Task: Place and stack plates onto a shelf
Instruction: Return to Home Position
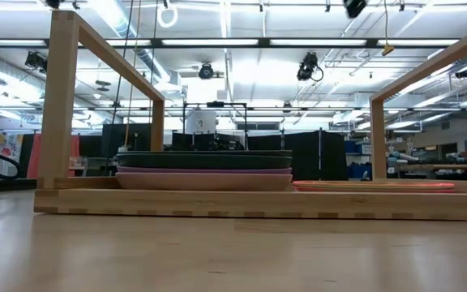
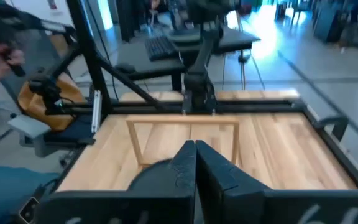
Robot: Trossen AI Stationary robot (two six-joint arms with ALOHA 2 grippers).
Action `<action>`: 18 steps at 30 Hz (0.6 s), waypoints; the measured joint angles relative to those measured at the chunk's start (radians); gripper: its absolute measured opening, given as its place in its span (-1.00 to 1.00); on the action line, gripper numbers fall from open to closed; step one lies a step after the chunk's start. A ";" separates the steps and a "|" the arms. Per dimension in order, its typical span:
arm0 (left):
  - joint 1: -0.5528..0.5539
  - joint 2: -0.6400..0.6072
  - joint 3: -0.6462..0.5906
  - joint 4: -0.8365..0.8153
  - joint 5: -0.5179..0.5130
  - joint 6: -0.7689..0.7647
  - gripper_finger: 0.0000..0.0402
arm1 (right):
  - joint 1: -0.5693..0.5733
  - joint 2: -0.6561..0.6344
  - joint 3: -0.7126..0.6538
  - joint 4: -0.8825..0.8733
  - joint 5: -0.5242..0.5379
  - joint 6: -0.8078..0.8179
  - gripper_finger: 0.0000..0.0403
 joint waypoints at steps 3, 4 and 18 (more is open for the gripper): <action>0.000 -0.068 0.000 -0.109 0.000 -0.038 -0.32 | 0.001 -0.090 -0.023 -0.010 0.000 -0.006 -0.97; 0.000 -0.088 0.000 -0.142 0.001 -0.057 -0.32 | 0.001 -0.119 -0.034 -0.010 0.000 -0.006 -0.96; 0.000 -0.283 -0.177 -0.176 0.080 -0.119 -0.32 | 0.001 -0.425 -0.176 -0.063 0.002 -0.006 -0.95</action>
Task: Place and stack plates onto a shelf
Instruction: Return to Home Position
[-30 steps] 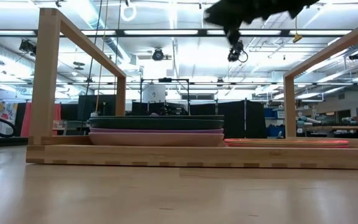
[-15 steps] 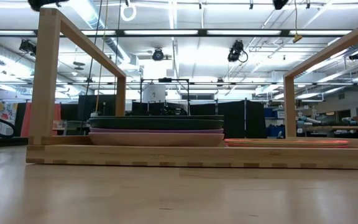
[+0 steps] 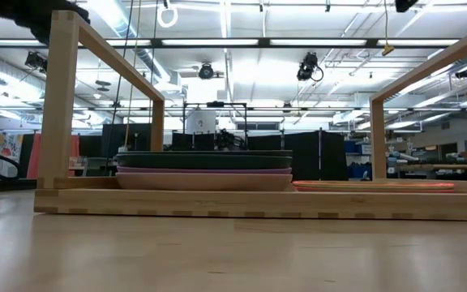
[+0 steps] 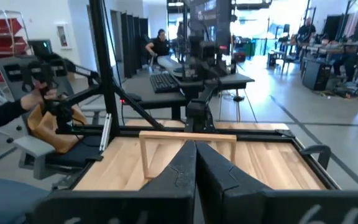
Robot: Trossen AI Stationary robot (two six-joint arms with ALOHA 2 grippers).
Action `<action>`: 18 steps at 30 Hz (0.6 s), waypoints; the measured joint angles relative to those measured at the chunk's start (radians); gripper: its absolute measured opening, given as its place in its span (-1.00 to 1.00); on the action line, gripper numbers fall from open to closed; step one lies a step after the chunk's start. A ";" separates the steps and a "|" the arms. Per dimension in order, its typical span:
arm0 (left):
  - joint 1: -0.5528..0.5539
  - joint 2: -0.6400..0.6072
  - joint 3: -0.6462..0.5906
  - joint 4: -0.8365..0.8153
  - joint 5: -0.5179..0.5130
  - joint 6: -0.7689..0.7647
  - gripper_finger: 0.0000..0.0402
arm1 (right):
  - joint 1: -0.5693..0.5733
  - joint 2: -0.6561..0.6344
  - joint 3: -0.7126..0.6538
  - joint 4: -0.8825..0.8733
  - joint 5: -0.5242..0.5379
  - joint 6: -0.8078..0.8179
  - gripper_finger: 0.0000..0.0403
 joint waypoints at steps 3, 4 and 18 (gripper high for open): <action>0.000 -0.047 -0.108 0.137 0.002 0.056 -0.32 | 0.000 -0.060 -0.032 -0.008 0.000 0.007 -0.93; 0.000 -0.062 -0.136 0.175 0.005 0.073 -0.32 | 0.000 -0.079 -0.042 -0.011 0.000 0.009 -0.93; 0.000 -0.077 -0.304 0.293 0.223 0.115 -0.32 | 0.000 -0.277 -0.165 -0.006 0.008 0.052 -0.94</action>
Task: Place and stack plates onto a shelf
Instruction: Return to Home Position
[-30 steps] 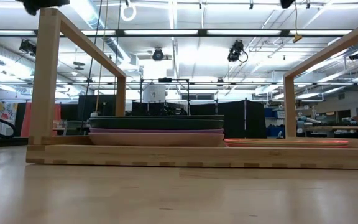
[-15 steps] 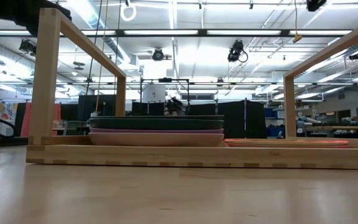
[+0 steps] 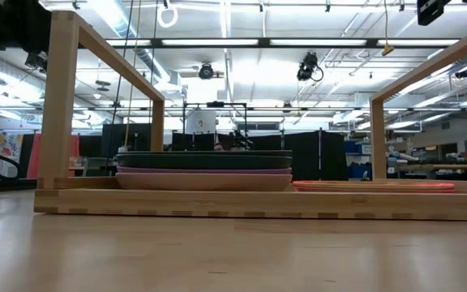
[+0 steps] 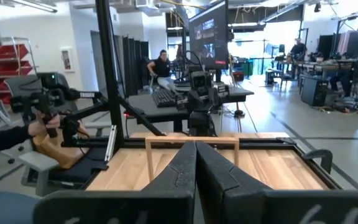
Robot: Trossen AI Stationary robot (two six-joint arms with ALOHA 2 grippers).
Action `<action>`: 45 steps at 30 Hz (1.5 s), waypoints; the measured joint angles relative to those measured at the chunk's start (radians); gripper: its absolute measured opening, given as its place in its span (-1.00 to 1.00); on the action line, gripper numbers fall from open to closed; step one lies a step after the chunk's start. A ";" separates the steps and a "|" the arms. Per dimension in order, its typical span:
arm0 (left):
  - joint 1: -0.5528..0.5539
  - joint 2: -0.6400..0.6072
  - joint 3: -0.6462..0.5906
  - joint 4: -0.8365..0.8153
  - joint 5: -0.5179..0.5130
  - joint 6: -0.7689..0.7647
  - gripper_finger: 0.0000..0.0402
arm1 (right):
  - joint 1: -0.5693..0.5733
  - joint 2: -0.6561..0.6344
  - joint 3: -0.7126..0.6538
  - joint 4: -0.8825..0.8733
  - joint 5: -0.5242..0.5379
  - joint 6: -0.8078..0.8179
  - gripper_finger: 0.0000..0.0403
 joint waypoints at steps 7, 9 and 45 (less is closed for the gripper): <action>0.034 0.000 -0.114 0.124 0.006 0.002 -0.32 | 0.000 -0.036 -0.011 0.006 0.000 0.002 -0.95; 0.069 0.000 -0.147 0.159 0.006 0.002 -0.32 | 0.000 -0.041 -0.011 0.006 0.000 0.002 -0.95; 0.466 0.001 -0.171 0.042 0.293 -0.077 -0.32 | 0.000 -0.064 -0.309 0.351 0.071 -0.015 -0.95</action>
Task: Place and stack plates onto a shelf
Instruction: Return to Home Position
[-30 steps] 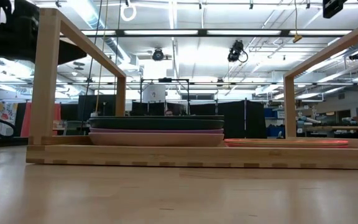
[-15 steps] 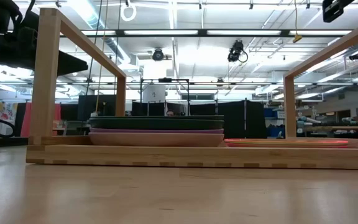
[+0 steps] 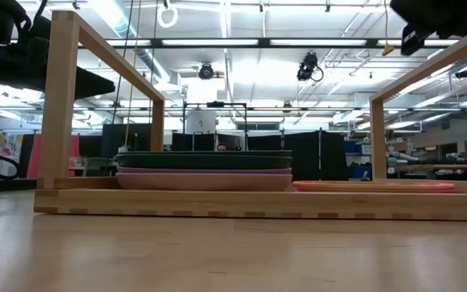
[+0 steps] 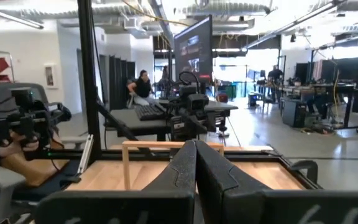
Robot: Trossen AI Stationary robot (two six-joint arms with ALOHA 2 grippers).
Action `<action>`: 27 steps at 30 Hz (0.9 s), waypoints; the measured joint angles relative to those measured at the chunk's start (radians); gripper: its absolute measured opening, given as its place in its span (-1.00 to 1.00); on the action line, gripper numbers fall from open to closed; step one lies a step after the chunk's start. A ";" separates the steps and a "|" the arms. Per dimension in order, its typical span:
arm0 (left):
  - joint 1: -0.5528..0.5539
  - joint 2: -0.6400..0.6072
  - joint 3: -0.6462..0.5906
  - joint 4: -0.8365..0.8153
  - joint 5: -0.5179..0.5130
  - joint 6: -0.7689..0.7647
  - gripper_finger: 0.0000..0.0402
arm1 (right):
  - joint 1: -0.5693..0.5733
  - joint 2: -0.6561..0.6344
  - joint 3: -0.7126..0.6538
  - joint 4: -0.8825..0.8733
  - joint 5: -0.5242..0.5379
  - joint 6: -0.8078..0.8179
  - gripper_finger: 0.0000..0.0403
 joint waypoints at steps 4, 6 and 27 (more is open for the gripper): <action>0.000 0.000 0.000 -0.001 0.000 0.000 -0.32 | 0.000 0.000 -0.095 0.108 0.004 0.012 -0.95; 0.000 0.000 -0.001 -0.002 0.000 0.000 -0.32 | 0.000 0.000 -0.133 0.154 0.024 0.018 -0.95; 0.000 0.000 -0.002 -0.004 -0.001 0.000 -0.32 | 0.000 0.000 -0.274 0.178 0.133 0.035 -0.95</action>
